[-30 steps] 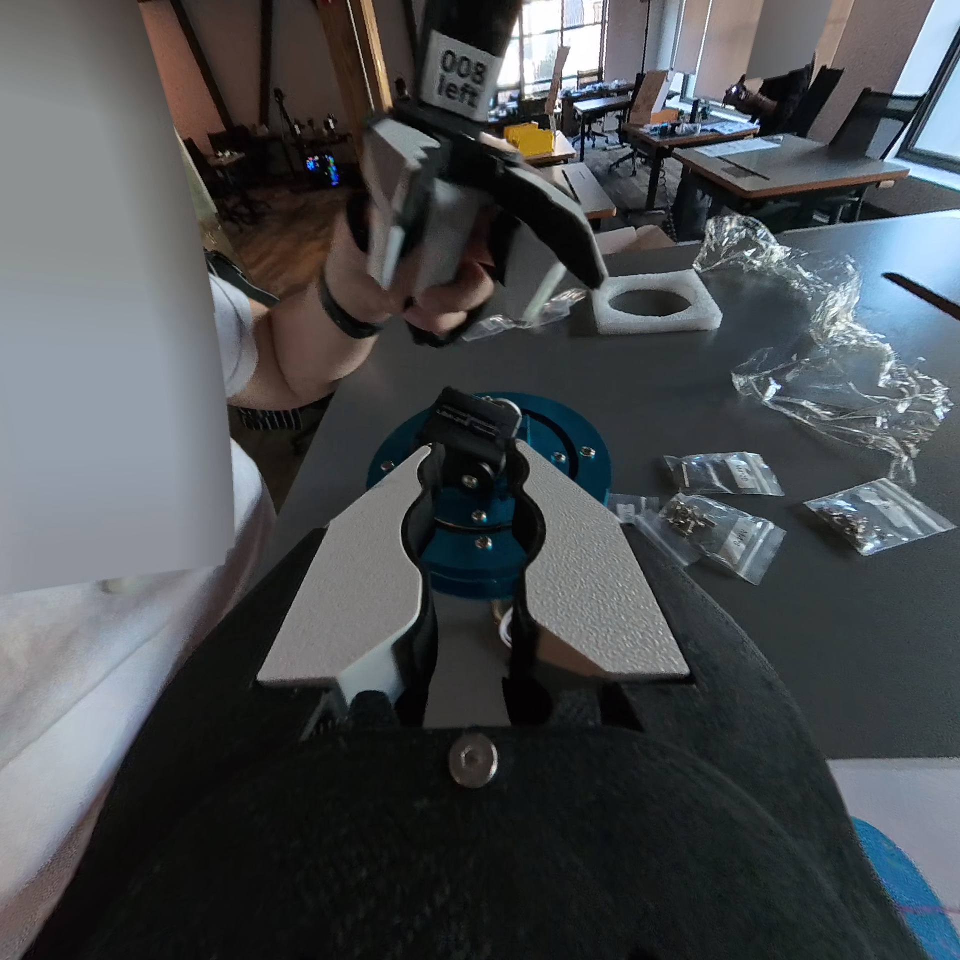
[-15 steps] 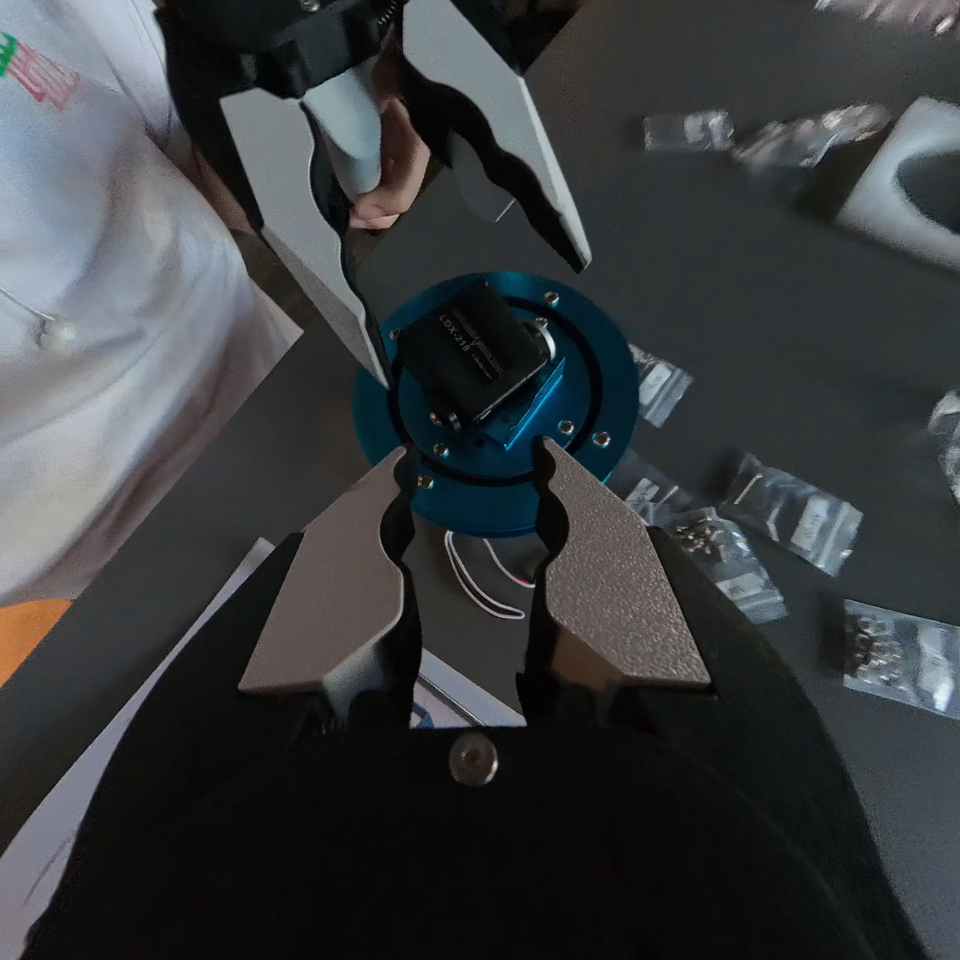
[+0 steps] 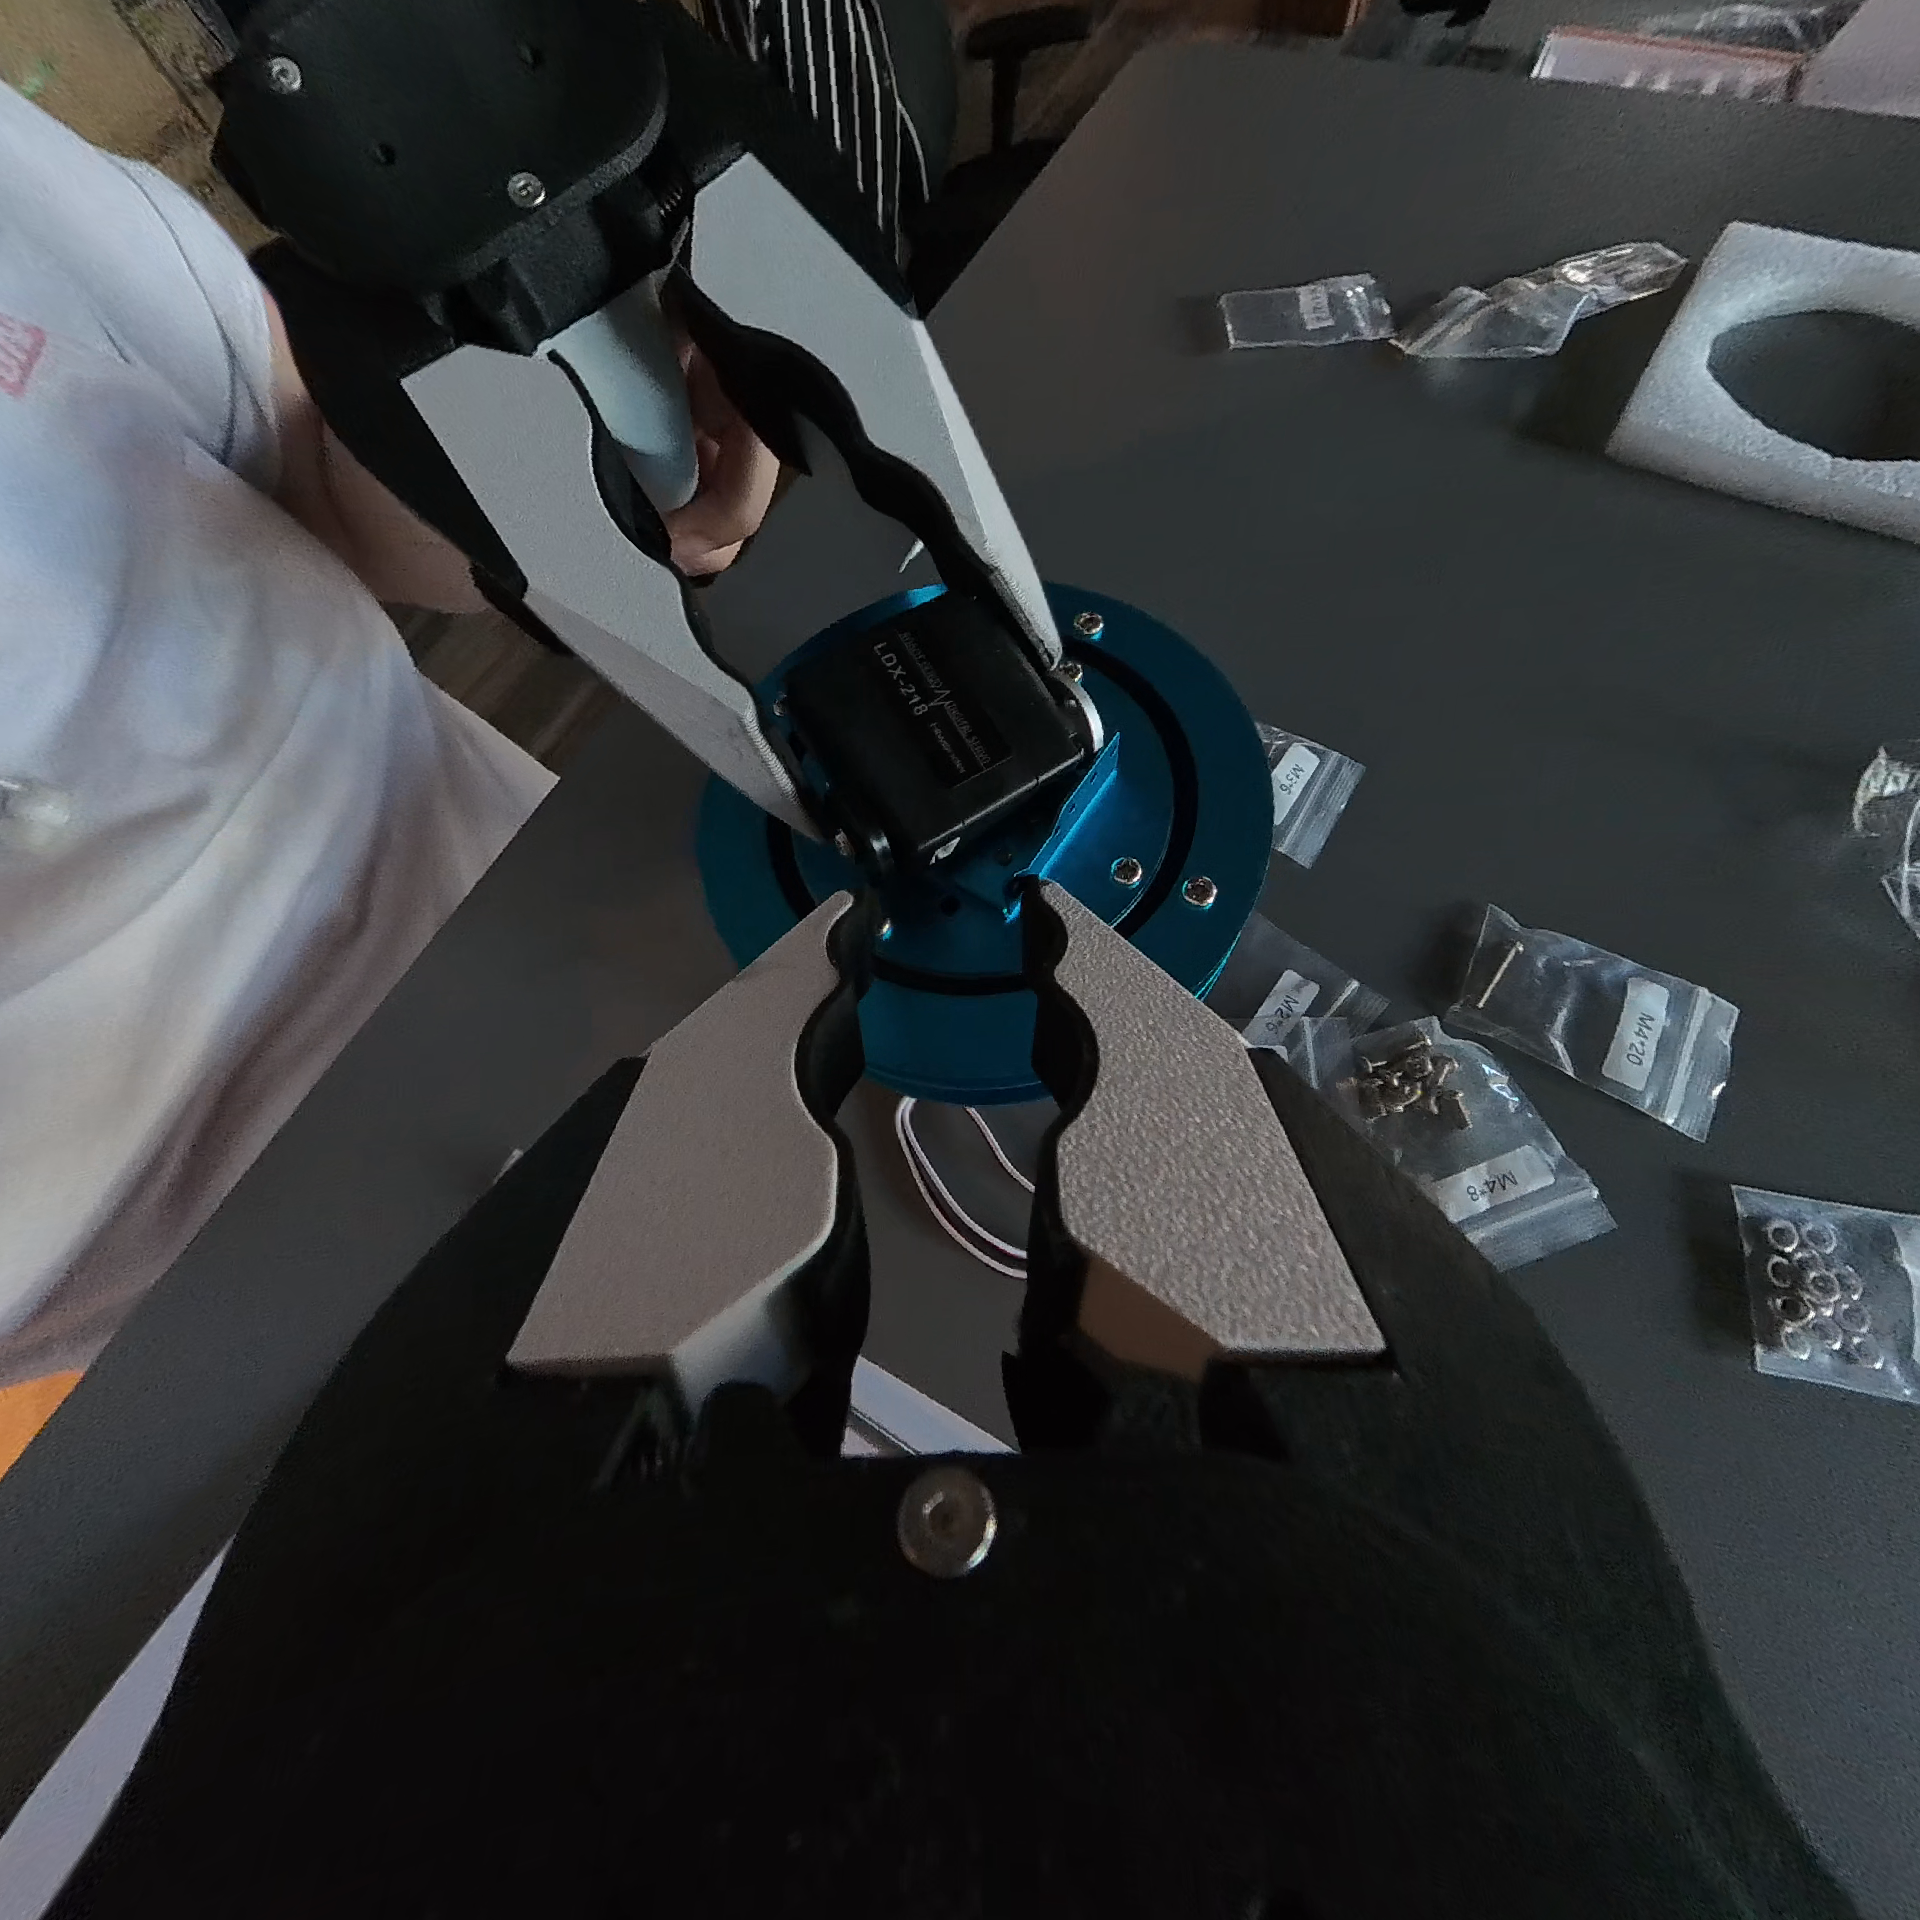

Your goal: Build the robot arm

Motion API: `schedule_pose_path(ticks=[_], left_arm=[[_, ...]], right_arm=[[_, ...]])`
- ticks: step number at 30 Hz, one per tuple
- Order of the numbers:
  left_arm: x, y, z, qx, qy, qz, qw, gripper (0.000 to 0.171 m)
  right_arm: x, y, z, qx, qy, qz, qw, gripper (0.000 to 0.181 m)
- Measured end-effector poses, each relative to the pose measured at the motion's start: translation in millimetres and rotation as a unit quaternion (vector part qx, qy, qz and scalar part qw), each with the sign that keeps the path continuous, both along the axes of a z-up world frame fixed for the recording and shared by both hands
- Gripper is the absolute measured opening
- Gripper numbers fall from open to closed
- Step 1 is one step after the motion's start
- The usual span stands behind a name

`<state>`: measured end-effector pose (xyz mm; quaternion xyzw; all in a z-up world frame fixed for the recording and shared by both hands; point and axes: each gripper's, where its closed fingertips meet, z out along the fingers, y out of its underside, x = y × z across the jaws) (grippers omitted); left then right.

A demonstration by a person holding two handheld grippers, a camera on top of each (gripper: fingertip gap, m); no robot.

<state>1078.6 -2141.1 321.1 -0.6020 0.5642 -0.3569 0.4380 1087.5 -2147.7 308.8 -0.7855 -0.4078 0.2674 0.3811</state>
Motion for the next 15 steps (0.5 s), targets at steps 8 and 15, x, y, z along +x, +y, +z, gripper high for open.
schedule_pose_path(ticks=[8, 15], left_arm=[[4, -10, 9, -0.109, 0.014, -0.103, 0.989, 0.048], [7, -1, 29, -0.209, -0.008, -0.196, 0.958, 0.048]], right_arm=[[1, -4, 4, 0.047, 0.043, -0.026, 0.998, 0.035], [9, -1, 20, 0.047, 0.140, -0.087, 0.985, 0.064]])
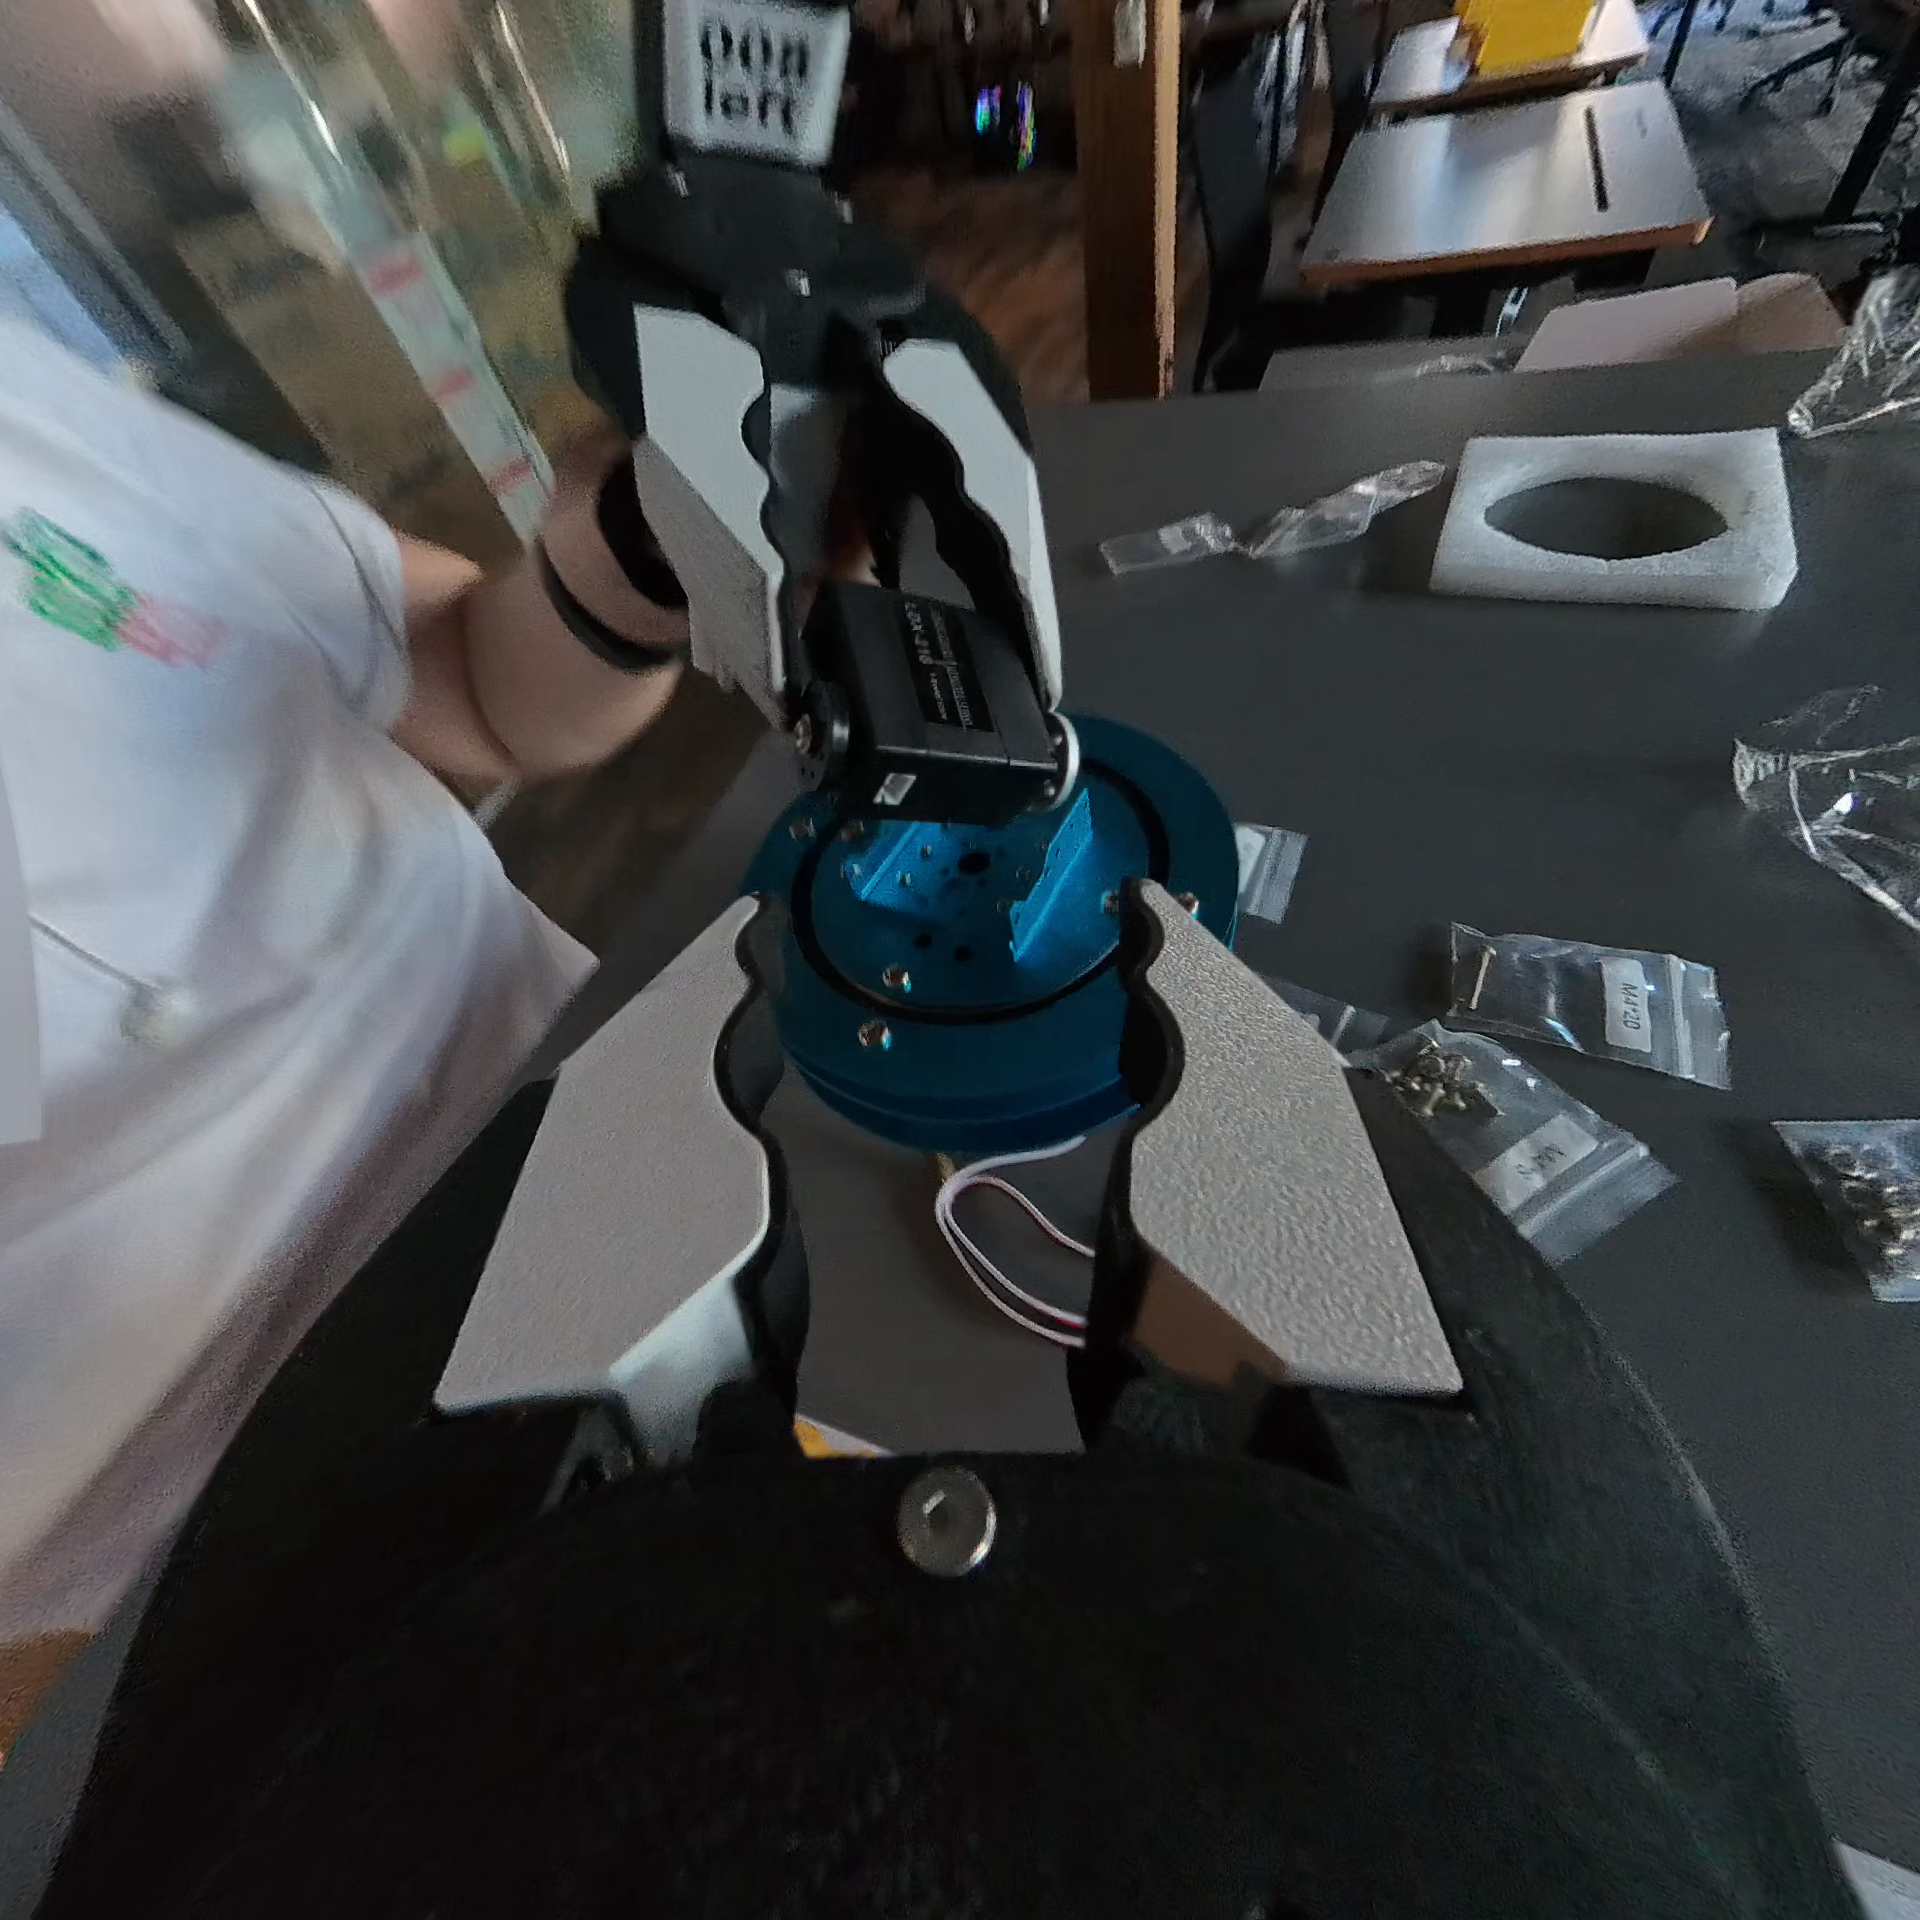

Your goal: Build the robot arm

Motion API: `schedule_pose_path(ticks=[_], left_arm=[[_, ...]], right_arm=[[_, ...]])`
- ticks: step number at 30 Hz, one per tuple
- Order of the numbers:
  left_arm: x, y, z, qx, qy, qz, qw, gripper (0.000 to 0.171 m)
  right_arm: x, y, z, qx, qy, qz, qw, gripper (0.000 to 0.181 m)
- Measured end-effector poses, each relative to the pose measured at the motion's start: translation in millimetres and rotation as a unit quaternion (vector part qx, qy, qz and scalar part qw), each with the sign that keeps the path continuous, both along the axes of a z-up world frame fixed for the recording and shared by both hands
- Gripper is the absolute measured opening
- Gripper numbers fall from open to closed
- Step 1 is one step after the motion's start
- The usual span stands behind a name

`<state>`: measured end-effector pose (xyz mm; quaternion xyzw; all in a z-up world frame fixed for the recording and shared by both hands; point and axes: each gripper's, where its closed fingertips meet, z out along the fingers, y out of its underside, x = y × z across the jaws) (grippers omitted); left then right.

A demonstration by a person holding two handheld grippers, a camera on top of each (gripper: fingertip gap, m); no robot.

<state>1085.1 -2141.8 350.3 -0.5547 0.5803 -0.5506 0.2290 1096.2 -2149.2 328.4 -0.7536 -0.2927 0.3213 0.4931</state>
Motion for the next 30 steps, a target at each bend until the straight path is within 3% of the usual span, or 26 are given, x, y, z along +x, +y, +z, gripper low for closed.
schedule_pose_path(ticks=[4, 8, 11, 14, 19, 25, 30], left_arm=[[0, -4, 22, -0.039, -0.066, -0.095, 0.993, 0.048], [-2, -4, 27, -0.010, -0.112, -0.177, 0.978, 0.048], [-1, -4, 21, -0.001, -0.112, -0.232, 0.966, 0.047], [5, 0, 10, 0.013, -0.103, -0.268, 0.958, 0.047], [8, 1, -8, 0.010, -0.075, -0.330, 0.941, 0.048], [6, 7, -3, 0.001, -0.085, -0.341, 0.936, 0.048], [1, 6, -10, 0.027, -0.103, -0.342, 0.934, 0.048]], right_arm=[[3, 4, 28, -0.041, 0.142, -0.023, 0.989, 0.075], [-1, 3, 47, -0.066, 0.236, -0.023, 0.969, 0.074], [-6, 6, 38, -0.057, 0.193, -0.056, 0.978, 0.072], [-6, 10, 28, -0.036, 0.137, -0.100, 0.985, 0.052], [-2, 12, 10, -0.038, 0.104, -0.156, 0.982, 0.052], [-3, 17, 14, -0.025, 0.127, -0.176, 0.976, 0.052], [-8, 16, 9, -0.018, 0.094, -0.179, 0.979, 0.052]])
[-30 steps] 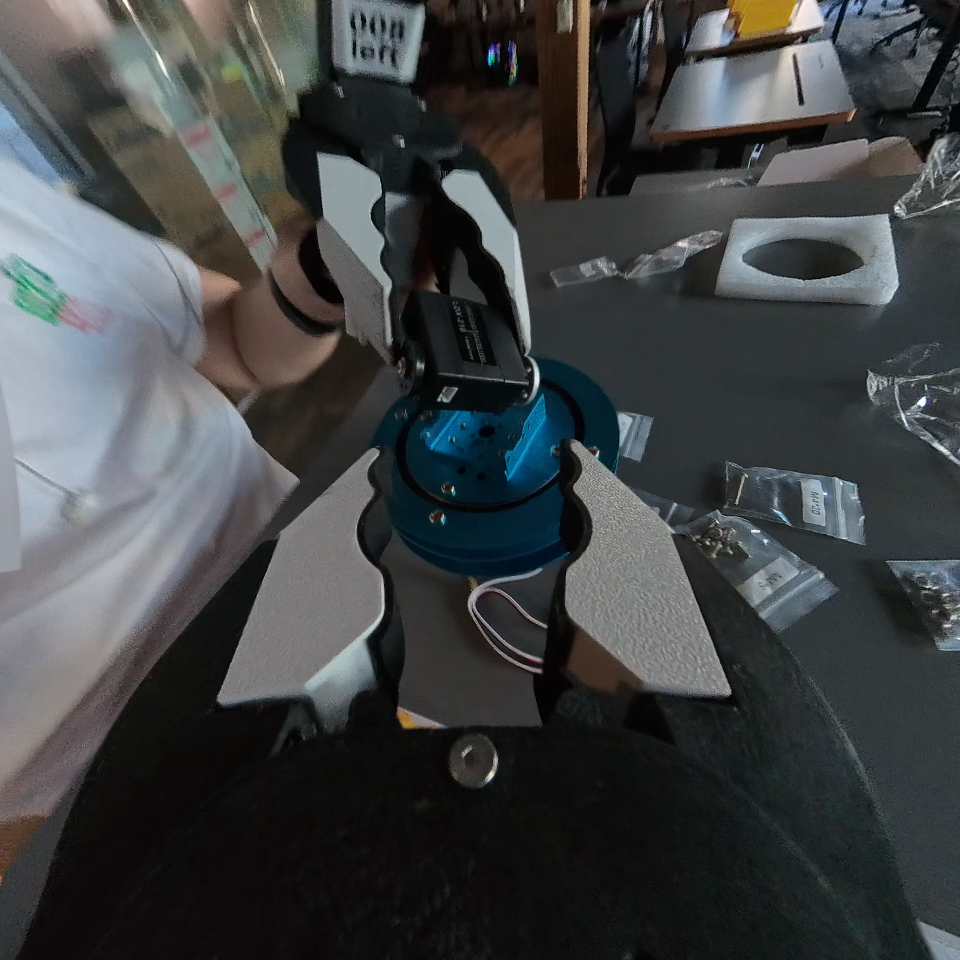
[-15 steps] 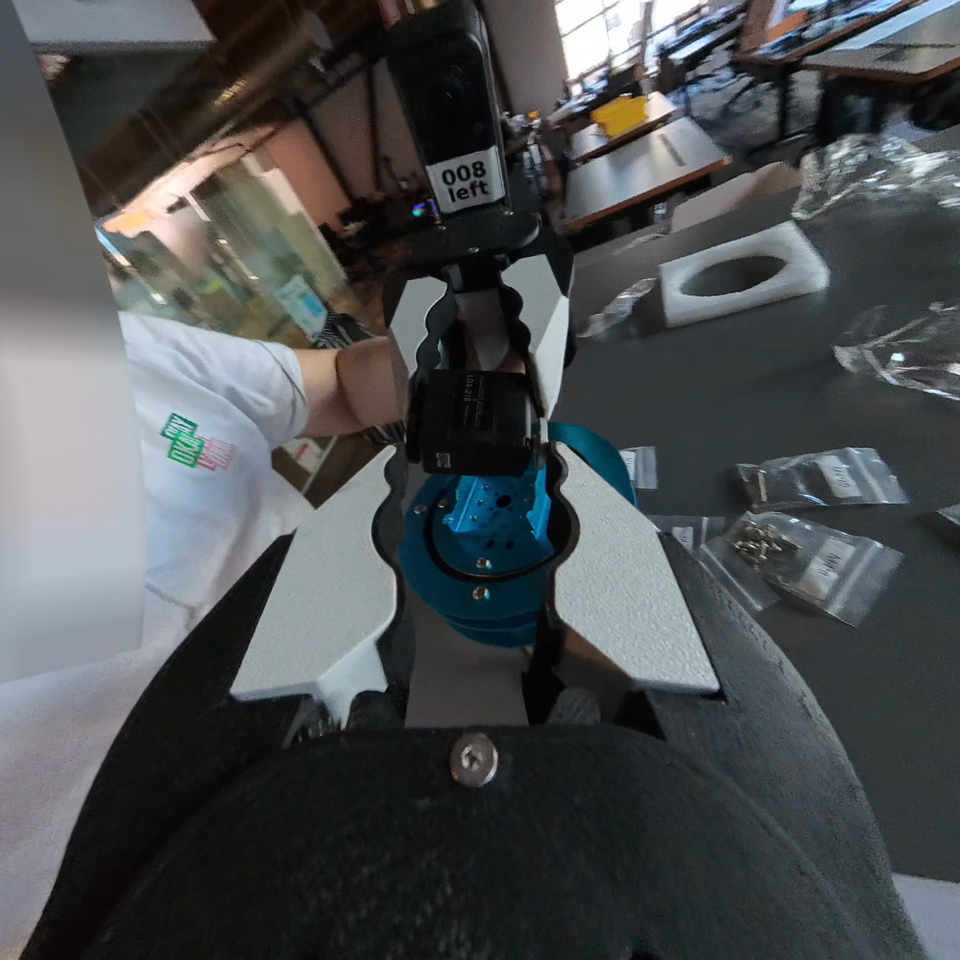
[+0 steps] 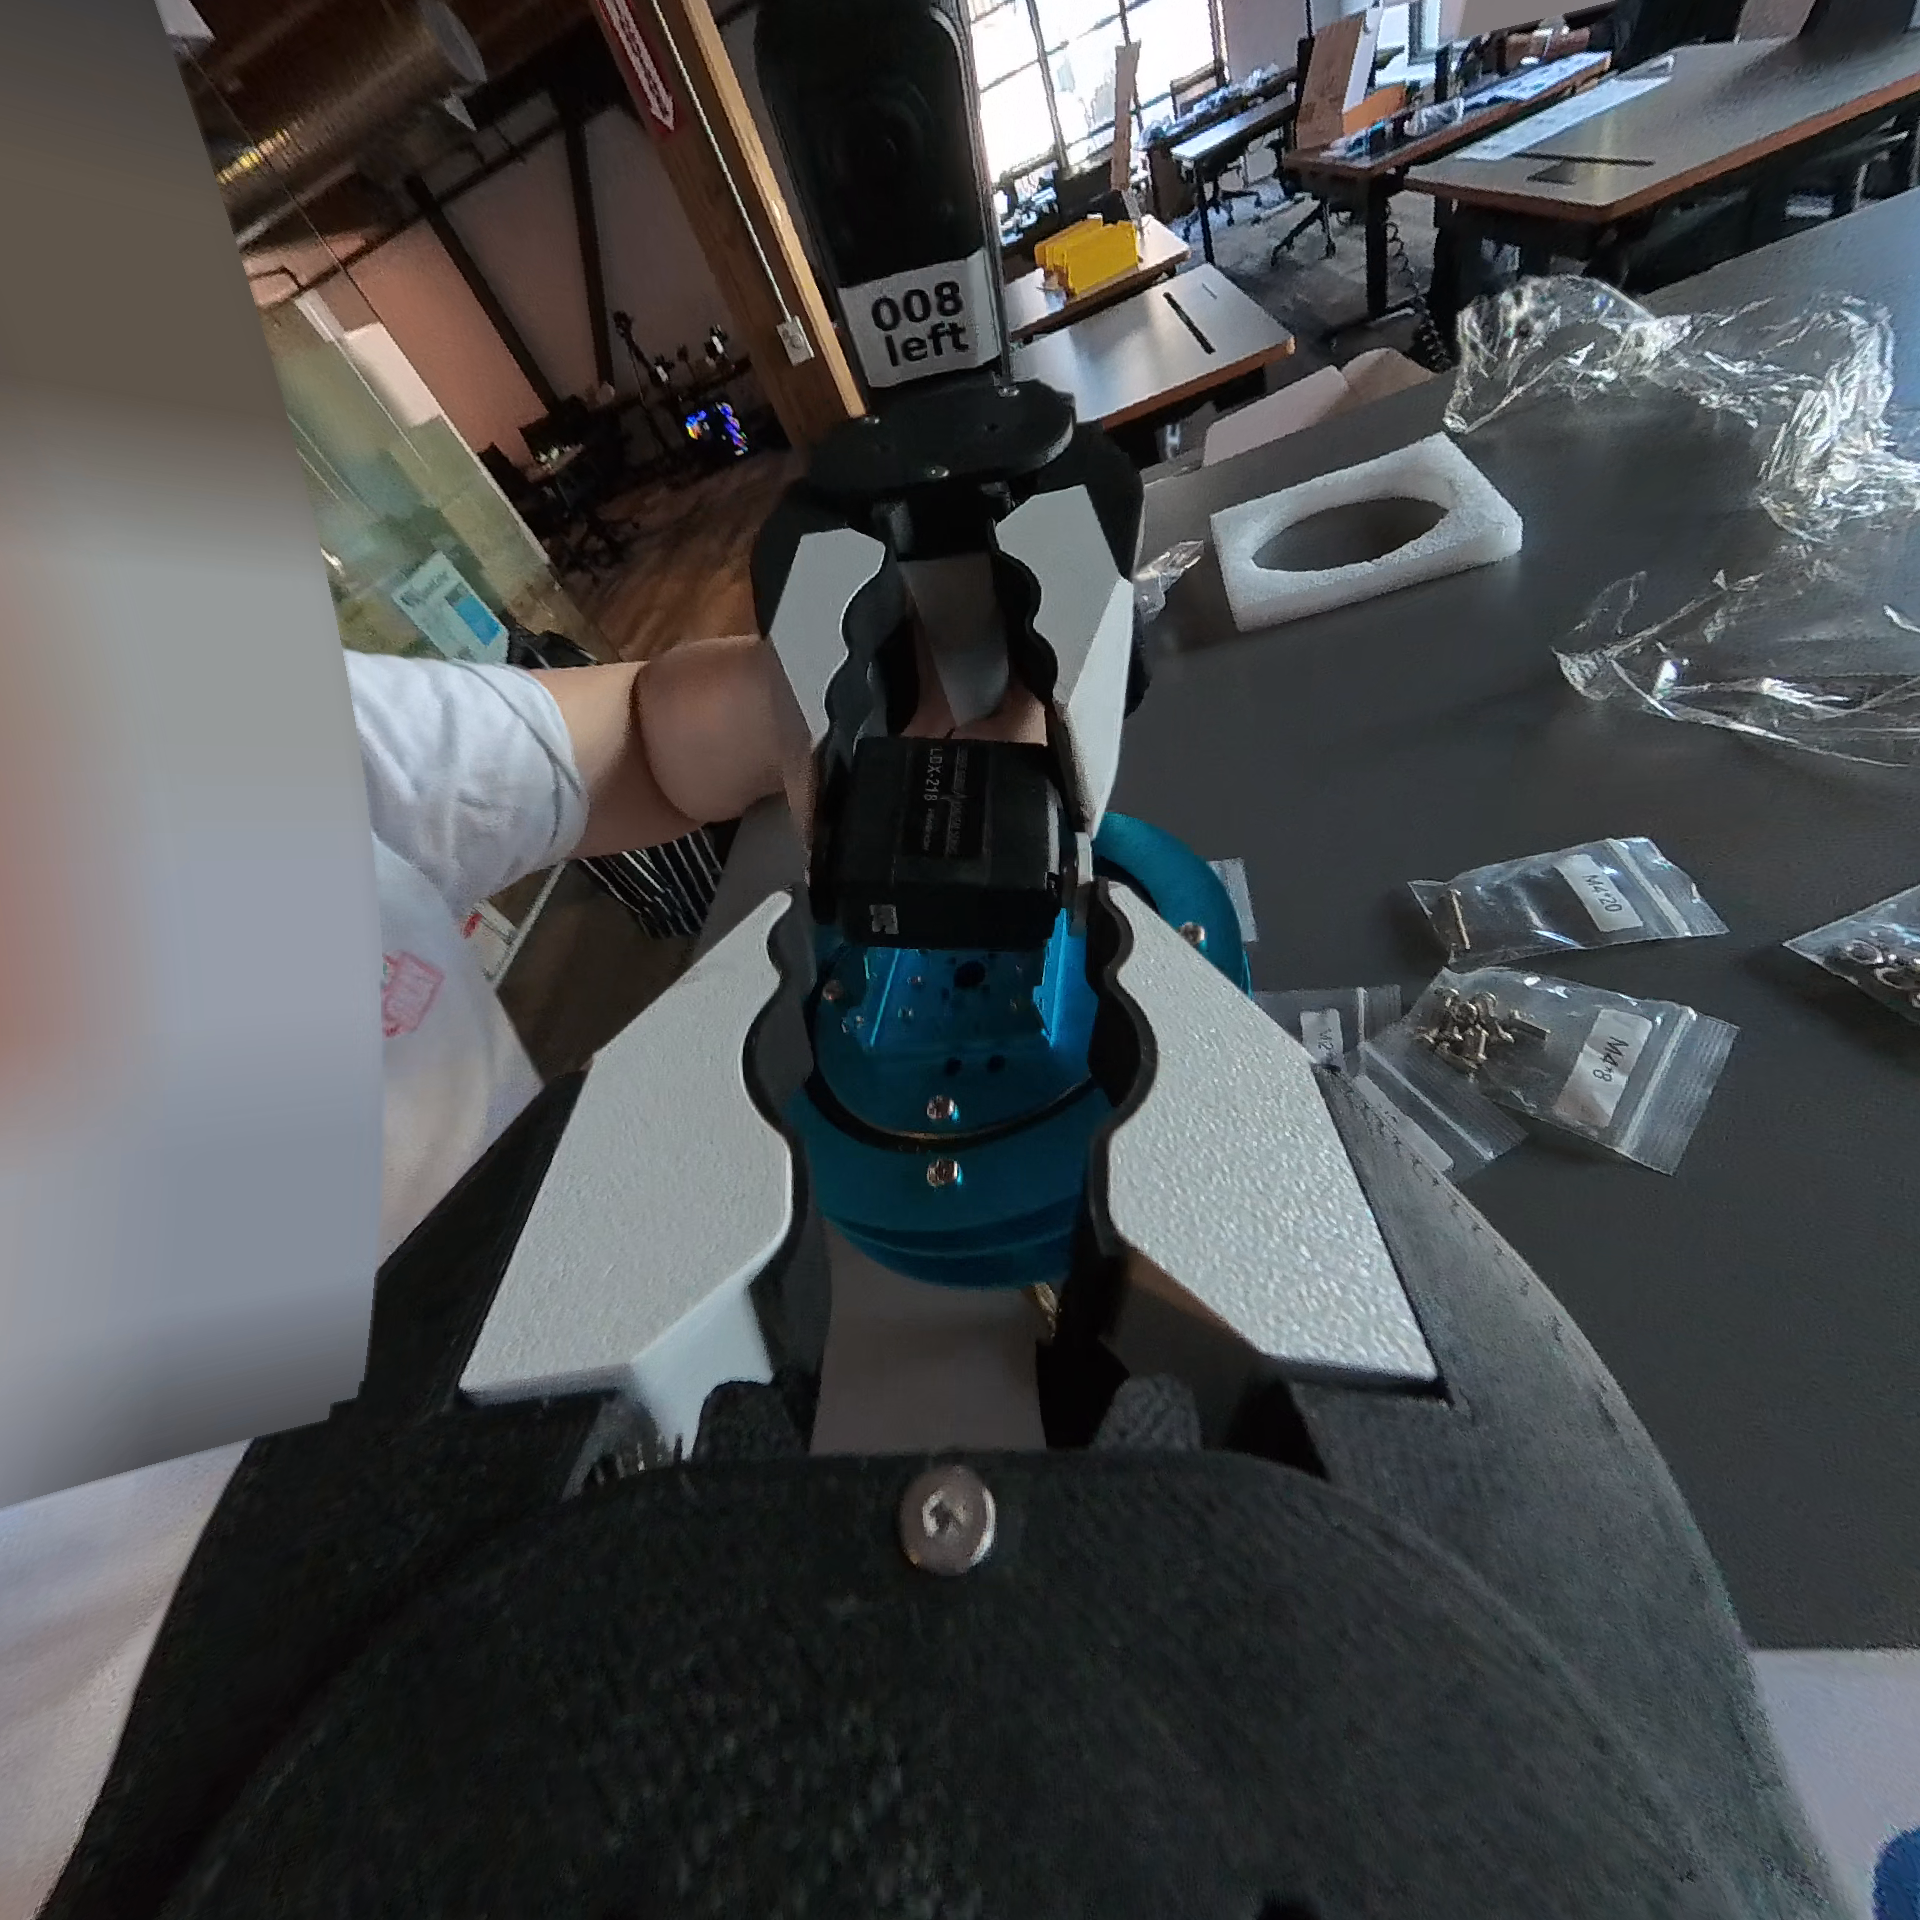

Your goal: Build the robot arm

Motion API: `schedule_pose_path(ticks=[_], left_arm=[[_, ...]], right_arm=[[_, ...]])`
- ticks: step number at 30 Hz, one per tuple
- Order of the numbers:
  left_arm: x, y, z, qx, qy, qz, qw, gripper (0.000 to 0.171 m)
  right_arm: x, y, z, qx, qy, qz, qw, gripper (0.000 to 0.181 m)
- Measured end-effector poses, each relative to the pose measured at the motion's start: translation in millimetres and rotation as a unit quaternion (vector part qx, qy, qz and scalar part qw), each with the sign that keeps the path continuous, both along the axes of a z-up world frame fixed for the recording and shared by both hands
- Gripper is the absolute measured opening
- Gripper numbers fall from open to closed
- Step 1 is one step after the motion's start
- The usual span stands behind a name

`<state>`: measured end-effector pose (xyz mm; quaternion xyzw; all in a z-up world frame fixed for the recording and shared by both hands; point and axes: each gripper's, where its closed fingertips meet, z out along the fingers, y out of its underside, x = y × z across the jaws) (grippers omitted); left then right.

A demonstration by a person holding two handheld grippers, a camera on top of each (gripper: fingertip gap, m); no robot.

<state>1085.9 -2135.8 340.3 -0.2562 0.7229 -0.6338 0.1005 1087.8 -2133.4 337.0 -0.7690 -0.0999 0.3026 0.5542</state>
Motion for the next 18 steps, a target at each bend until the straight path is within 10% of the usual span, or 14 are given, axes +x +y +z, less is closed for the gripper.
schedule_pose_path(ticks=[18], left_arm=[[-6, -3, -13, 0.051, -0.077, -0.013, 0.996, 0.043]], right_arm=[[-4, -8, -13, 0.026, -0.113, -0.024, 0.993, 0.052]])
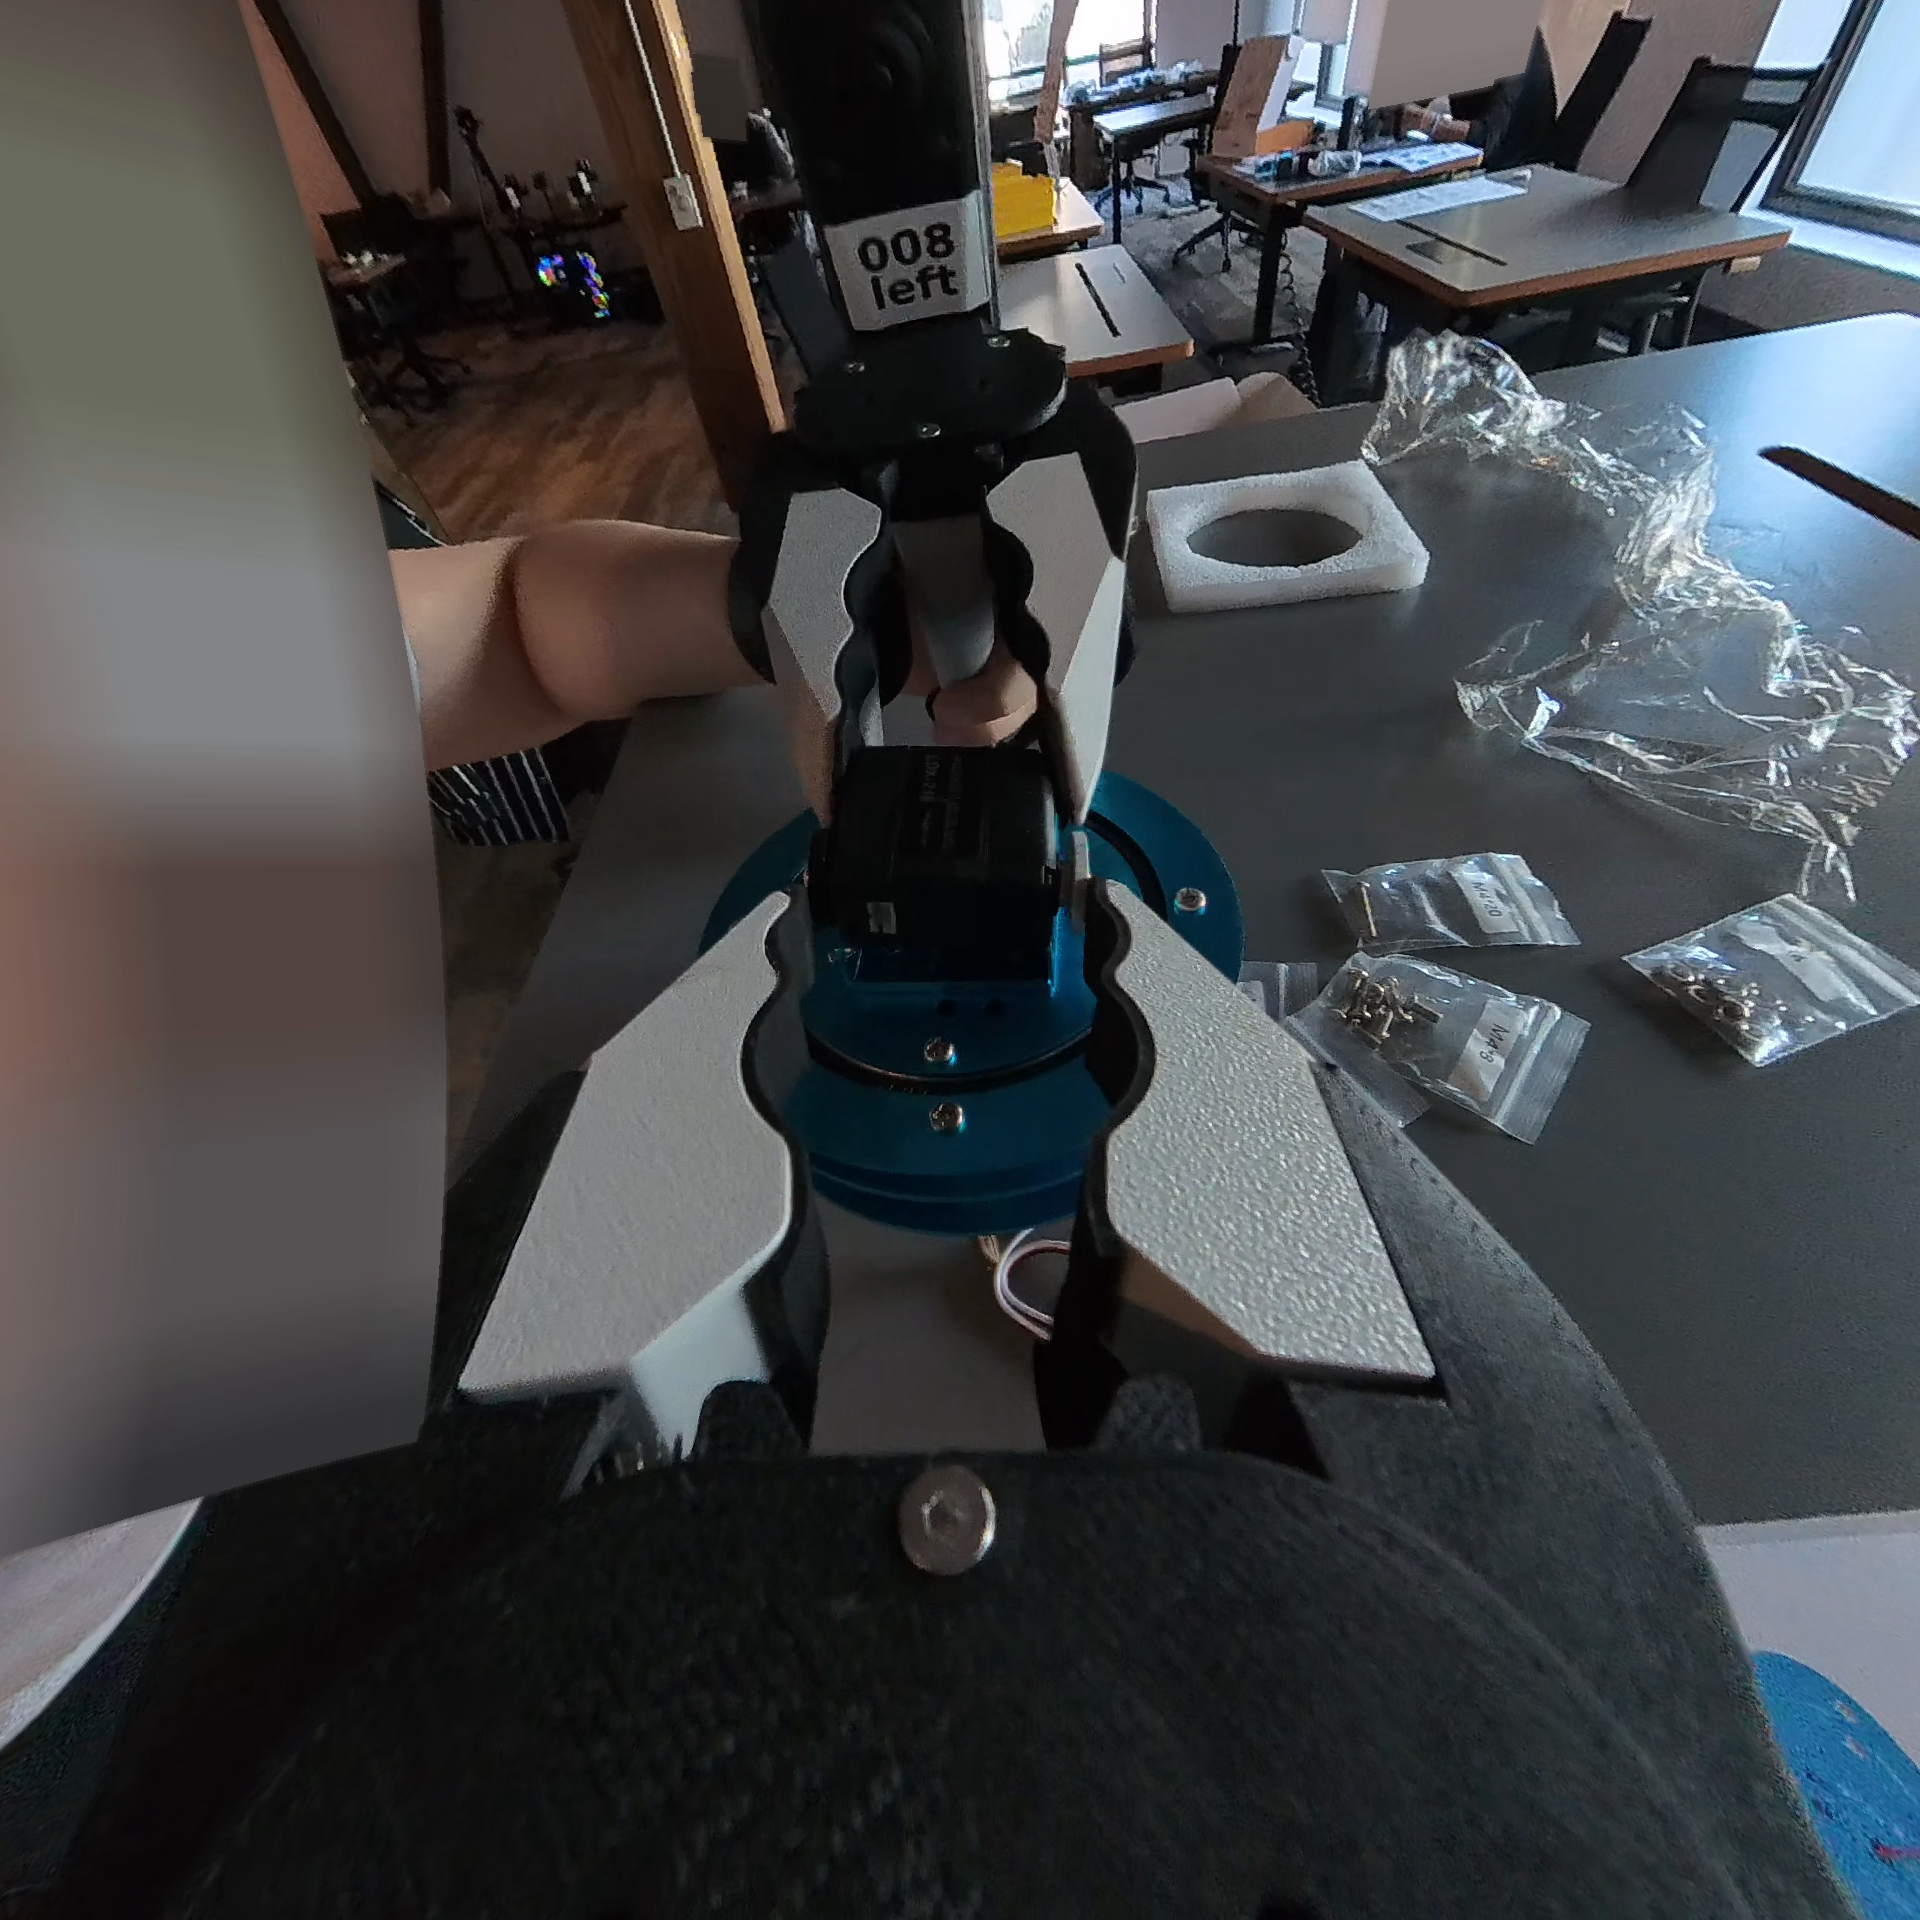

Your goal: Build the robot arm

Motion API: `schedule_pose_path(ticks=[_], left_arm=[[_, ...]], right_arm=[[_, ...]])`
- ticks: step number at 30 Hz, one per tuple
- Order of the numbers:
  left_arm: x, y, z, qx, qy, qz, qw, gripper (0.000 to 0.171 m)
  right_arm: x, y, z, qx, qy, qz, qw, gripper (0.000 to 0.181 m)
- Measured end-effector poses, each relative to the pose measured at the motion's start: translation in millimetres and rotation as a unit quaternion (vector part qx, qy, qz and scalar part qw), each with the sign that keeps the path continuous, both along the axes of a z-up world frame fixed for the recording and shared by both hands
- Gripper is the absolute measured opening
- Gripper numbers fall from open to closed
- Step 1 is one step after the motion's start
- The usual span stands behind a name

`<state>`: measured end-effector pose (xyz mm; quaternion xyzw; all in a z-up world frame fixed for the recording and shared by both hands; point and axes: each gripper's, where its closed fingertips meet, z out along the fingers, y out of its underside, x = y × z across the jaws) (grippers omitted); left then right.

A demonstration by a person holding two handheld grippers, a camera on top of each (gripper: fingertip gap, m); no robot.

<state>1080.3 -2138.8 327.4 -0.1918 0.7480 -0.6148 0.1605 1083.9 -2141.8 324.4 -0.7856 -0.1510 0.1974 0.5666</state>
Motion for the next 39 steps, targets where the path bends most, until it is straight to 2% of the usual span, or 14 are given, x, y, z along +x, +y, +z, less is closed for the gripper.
schedule_pose_path(ticks=[6, 11, 20, 29, 32, 35, 39], left_arm=[[0, -1, -1, 0.023, -0.009, 0.009, 1.000, 0.042], [-1, -1, 0, 0.028, 0.008, 0.018, 0.999, 0.042], [0, -1, 0, 0.011, 0.035, 0.022, 0.999, 0.042], [1, 0, 5, 0.008, 0.006, 0.035, 0.999, 0.042], [1, 2, 9, -0.001, 0.003, 0.038, 0.999, 0.041], [0, 1, 7, 0.011, 0.002, 0.037, 0.999, 0.042], [0, -2, 3, 0.026, -0.002, 0.037, 0.999, 0.042]], right_arm=[[-1, -2, 0, -0.001, -0.021, -0.008, 1.000, 0.052], [-1, -1, -3, -0.007, 0.027, 0.003, 1.000, 0.052], [-1, -1, -3, -0.013, 0.064, 0.010, 0.998, 0.052], [7, -8, 2, 0.008, 0.018, 0.002, 1.000, 0.056], [11, -9, -5, 0.004, 0.005, -0.006, 1.000, 0.058], [6, -6, -13, -0.003, 0.005, 0.002, 1.000, 0.052], [0, -7, -17, -0.003, -0.025, 0.011, 1.000, 0.058]])
